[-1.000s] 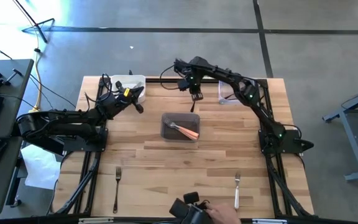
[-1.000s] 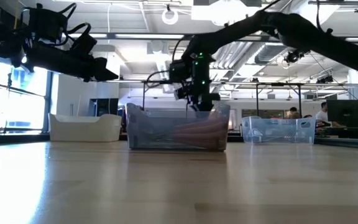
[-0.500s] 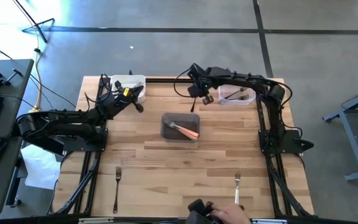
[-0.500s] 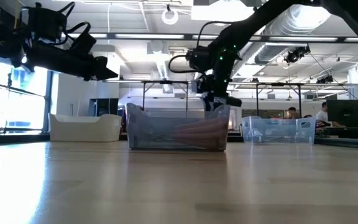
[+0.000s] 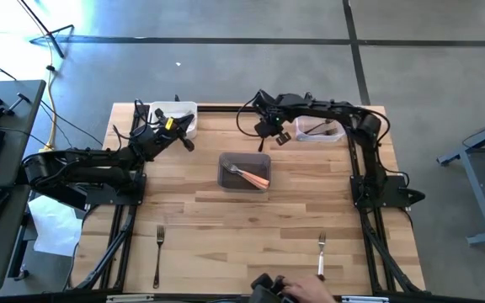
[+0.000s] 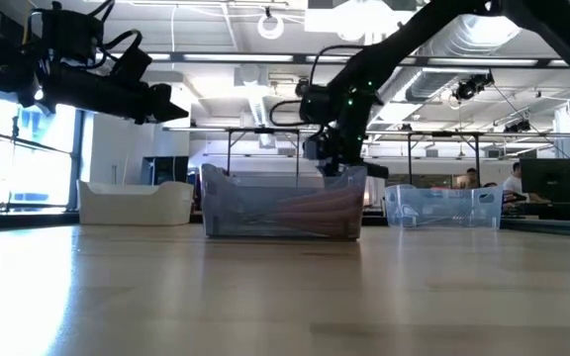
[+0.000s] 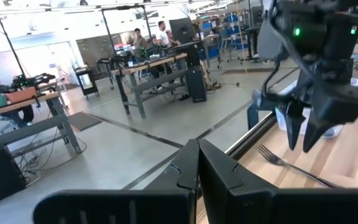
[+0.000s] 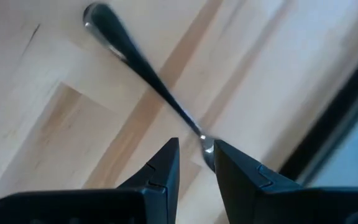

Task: Sort silverware by color (type)
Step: Put the top black fork into the transparent bin

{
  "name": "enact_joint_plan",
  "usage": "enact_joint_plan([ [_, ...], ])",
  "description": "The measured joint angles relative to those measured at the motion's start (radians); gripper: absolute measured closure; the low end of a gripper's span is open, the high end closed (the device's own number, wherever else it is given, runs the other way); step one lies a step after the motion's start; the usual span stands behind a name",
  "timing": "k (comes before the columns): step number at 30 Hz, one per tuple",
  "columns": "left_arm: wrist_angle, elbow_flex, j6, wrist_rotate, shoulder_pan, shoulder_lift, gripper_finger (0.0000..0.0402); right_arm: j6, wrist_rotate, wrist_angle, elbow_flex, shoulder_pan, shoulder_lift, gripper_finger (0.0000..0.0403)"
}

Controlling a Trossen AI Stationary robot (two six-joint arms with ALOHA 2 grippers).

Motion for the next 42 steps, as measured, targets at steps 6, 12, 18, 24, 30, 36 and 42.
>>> enact_joint_plan([
  [6, 0.000, 0.000, 0.001, 0.000, 0.000, 0.000, 0.0401, -0.061, 0.030, 0.031, -0.001, 0.006, 0.060, 0.0320],
  [12, -0.002, 0.000, 0.010, 0.000, 0.000, 0.000, 0.0402, -0.124, 0.051, 0.075, 0.000, 0.006, 0.093, 0.0320],
  [18, -0.004, 0.000, 0.019, 0.003, 0.000, 0.000, 0.0402, -0.136, 0.080, 0.071, 0.005, 0.008, 0.121, 0.0320],
  [24, -0.008, 0.000, 0.019, 0.007, 0.000, 0.000, 0.0402, -0.047, 0.072, 0.008, 0.021, 0.006, 0.127, 0.0327],
  [30, -0.008, 0.000, 0.019, 0.007, 0.000, 0.000, 0.0401, 0.048, 0.029, -0.083, 0.053, 0.003, 0.132, 0.0378],
  [36, -0.008, 0.000, 0.018, 0.011, 0.000, 0.000, 0.0401, 0.162, 0.014, -0.171, 0.084, 0.004, 0.135, 0.0393],
  [42, -0.008, 0.000, 0.018, 0.011, 0.000, 0.000, 0.0401, 0.264, 0.011, -0.191, 0.090, 0.005, 0.135, 0.0400],
])
